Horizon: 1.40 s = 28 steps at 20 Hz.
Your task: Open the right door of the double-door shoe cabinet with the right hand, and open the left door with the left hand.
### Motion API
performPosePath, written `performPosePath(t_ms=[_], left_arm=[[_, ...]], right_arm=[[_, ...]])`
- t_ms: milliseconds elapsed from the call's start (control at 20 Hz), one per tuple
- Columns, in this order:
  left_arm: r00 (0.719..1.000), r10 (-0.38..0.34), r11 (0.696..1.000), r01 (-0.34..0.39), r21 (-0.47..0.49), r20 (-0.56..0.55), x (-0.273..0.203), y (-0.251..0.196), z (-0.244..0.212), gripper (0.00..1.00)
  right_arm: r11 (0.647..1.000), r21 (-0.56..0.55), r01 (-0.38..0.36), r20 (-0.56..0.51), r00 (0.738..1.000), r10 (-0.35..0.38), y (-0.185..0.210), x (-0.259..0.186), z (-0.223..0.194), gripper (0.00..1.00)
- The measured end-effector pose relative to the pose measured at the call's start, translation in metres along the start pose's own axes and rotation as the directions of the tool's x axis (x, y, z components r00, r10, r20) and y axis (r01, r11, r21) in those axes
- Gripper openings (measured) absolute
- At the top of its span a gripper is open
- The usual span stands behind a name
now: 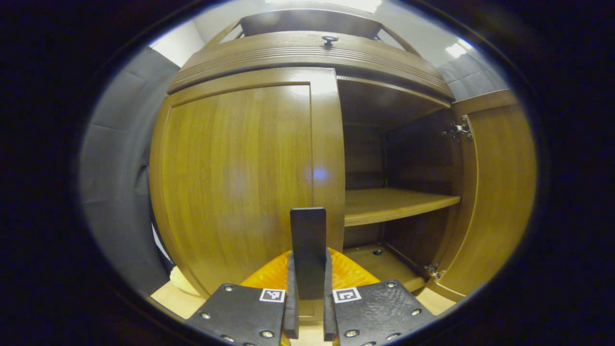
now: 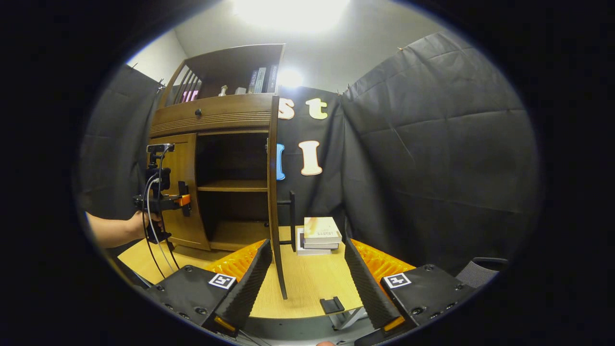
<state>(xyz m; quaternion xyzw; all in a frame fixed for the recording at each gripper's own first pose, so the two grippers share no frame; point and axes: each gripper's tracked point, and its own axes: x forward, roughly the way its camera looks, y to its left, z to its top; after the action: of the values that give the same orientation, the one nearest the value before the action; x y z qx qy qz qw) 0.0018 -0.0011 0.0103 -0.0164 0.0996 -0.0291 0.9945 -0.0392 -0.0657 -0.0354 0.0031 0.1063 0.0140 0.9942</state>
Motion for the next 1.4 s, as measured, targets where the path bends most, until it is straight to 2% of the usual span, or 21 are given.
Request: performPosePath(t_ms=[300, 350, 400, 550, 700, 1000, 1100, 1250, 1400], left_arm=[[1.000, 0.013, 1.000, -0.013, -0.005, 0.004, -0.008, 0.000, 0.010, 0.24], [1.000, 0.014, 1.000, -0.014, -0.007, 0.004, -0.011, 0.000, 0.010, 0.24], [1.000, 0.015, 1.000, -0.015, -0.009, 0.003, -0.012, 0.000, 0.012, 0.24], [1.000, 0.027, 1.000, -0.027, 0.000, 0.002, -0.020, 0.003, 0.015, 0.24], [0.999, 0.051, 0.999, -0.051, 0.013, 0.006, -0.020, 0.008, 0.021, 0.19], [0.997, 0.077, 0.997, -0.077, -0.020, 0.006, -0.027, 0.009, 0.019, 0.24], [0.996, 0.084, 0.996, -0.084, -0.017, 0.010, -0.025, 0.009, 0.026, 0.17], [0.995, 0.095, 0.995, -0.095, -0.013, 0.011, -0.028, 0.012, 0.029, 0.17], [0.994, 0.108, 0.994, -0.108, -0.020, 0.009, -0.031, 0.014, 0.029, 0.11]], right_arm=[[0.999, 0.018, -0.037, 0.011, 0.999, 0.037, 0.005, 0.008, 0.002, 0.95], [0.999, 0.018, -0.046, 0.012, 0.999, 0.046, 0.008, 0.010, 0.003, 0.92], [0.998, 0.017, -0.055, 0.014, 0.998, 0.054, 0.010, 0.013, 0.004, 0.95], [0.997, 0.009, -0.082, 0.021, 0.996, 0.082, 0.020, 0.016, 0.006, 0.95], [0.994, -0.002, -0.108, 0.027, 0.994, 0.108, 0.030, 0.020, 0.007, 0.95], [0.988, -0.003, -0.156, 0.033, 0.987, 0.156, 0.049, 0.023, 0.009, 0.95], [0.985, -0.005, -0.172, 0.035, 0.984, 0.172, 0.056, 0.024, 0.010, 0.95], [0.980, -0.007, -0.198, 0.033, 0.980, 0.198, 0.068, 0.025, 0.009, 0.95], [0.975, -0.016, -0.222, 0.032, 0.974, 0.223, 0.081, 0.026, 0.009, 0.95]])
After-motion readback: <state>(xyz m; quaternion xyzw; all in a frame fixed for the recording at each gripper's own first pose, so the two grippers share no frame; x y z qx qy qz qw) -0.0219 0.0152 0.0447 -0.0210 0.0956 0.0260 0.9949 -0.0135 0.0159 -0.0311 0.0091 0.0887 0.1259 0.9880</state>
